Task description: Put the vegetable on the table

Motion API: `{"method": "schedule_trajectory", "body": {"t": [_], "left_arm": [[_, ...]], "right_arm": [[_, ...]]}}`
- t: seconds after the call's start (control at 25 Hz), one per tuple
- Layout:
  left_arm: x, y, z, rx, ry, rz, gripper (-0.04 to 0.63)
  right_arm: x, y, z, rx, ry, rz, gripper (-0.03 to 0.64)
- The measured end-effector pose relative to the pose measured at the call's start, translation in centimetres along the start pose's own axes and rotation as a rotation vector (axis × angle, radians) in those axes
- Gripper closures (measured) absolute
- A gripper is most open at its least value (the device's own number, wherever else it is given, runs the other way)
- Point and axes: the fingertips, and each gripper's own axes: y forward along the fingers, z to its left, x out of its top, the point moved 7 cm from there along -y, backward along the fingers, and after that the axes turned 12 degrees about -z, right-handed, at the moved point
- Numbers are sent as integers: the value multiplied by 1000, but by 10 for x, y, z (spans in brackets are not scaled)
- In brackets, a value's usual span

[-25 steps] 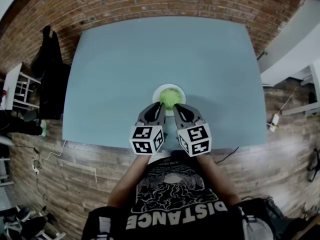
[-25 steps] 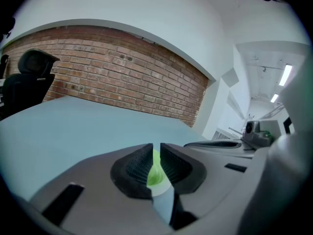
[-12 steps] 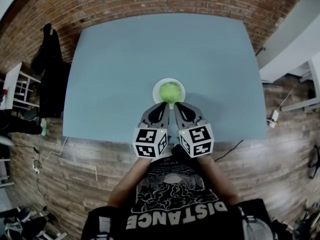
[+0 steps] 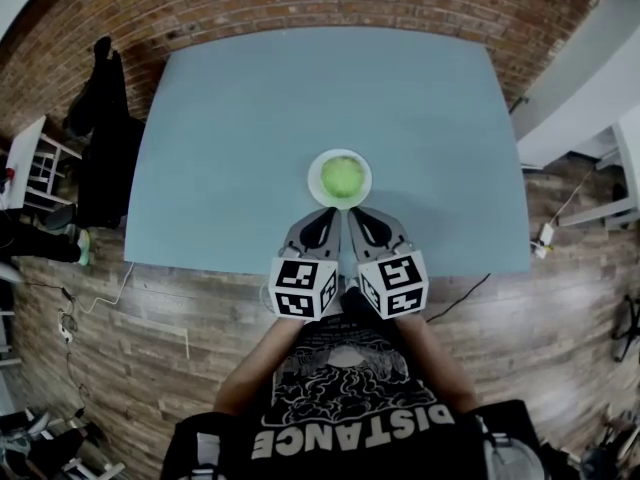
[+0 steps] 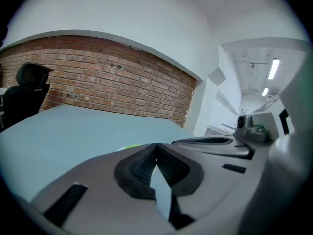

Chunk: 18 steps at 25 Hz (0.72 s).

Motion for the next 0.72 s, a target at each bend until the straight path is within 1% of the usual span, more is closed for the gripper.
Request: {"method": "schedule_trajectory", "body": {"t": [0.4,0.72], "left_arm": [[-3,-16,-6,2,-7,0,593],[-4,-18,-7,-3,-15,0,594]], "right_arm": [[2,-12,10,6,-14,-10,607],[3,-14,11,7,-23,-8,607]]}}
